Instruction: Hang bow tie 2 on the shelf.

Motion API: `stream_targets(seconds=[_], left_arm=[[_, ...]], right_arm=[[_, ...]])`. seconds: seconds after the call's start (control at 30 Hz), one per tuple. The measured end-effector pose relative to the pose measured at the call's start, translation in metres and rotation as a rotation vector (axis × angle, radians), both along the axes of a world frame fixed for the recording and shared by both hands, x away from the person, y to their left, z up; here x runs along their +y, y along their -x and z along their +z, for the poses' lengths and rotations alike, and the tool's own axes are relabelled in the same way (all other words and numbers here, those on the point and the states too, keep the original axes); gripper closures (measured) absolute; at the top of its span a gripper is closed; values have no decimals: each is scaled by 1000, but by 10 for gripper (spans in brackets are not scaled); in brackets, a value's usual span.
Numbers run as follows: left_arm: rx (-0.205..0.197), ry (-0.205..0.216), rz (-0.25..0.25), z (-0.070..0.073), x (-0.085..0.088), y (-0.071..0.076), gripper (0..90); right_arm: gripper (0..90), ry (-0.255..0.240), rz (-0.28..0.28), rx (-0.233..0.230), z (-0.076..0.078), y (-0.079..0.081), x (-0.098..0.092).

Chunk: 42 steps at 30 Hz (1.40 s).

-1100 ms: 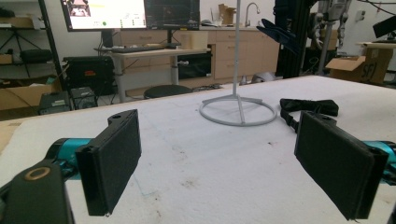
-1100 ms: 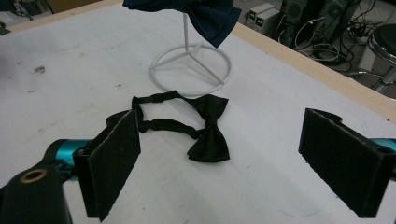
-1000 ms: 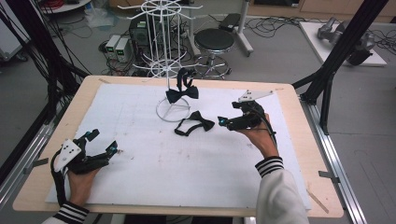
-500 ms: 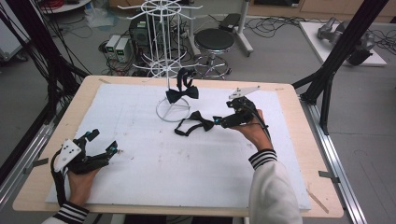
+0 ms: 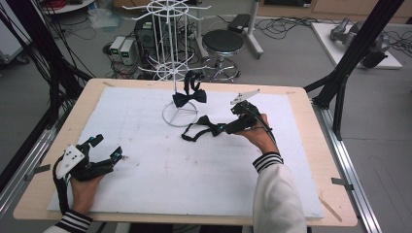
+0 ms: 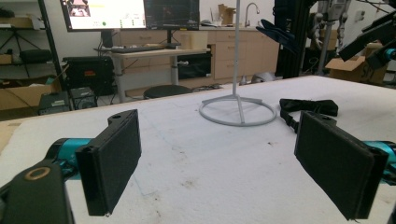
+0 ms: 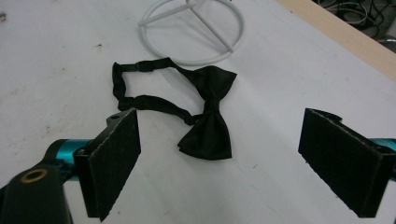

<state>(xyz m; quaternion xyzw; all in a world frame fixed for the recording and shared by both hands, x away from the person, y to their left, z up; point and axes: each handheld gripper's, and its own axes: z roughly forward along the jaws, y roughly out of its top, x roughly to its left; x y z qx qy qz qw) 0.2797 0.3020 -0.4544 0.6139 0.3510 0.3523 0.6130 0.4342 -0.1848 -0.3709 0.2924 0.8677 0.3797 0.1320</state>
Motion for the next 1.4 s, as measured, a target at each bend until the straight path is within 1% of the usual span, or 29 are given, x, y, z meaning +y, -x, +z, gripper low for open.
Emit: stream_targets(seconds=[0.07, 0.37, 0.4, 0.67, 0.73, 0.8, 0.87, 0.97, 1.03, 1.17, 1.2, 1.33, 1.4], left_arm=[[1, 0, 0, 0, 0, 0, 151], [1, 0, 0, 0, 0, 0, 151], [1, 0, 0, 0, 0, 0, 151], [0, 0, -1, 0, 0, 0, 151], [1, 1, -1, 0, 0, 0, 151], [1, 1, 0, 0, 0, 0, 151], [0, 1, 0, 0, 0, 0, 151], [1, 2, -1, 0, 0, 0, 151], [1, 2, 0, 0, 0, 0, 151], [1, 1, 0, 0, 0, 0, 151], [1, 2, -1, 0, 0, 0, 151], [1, 2, 0, 0, 0, 0, 151], [1, 1, -1, 0, 0, 0, 151]], right_arm=[[121, 0, -4, 11, -2, -2, 1], [122, 52, 9, 31, -13, -8, 4], [122, 50, 9, 43, -15, -9, 5], [124, 118, 31, 61, -30, -15, 17], [140, 131, 34, 68, -33, -16, 20], [142, 149, 42, 66, -37, -19, 22], [149, 159, 34, 73, -40, -20, 23], [158, 171, 30, 80, -43, -21, 24], [173, 171, 35, 89, -44, -21, 25], [182, 193, 32, 95, -48, -23, 26], [191, 201, 27, 95, -48, -23, 27], [221, 208, 32, 98, -50, -23, 31], [243, 211, 35, 107, -52, -24, 31]])
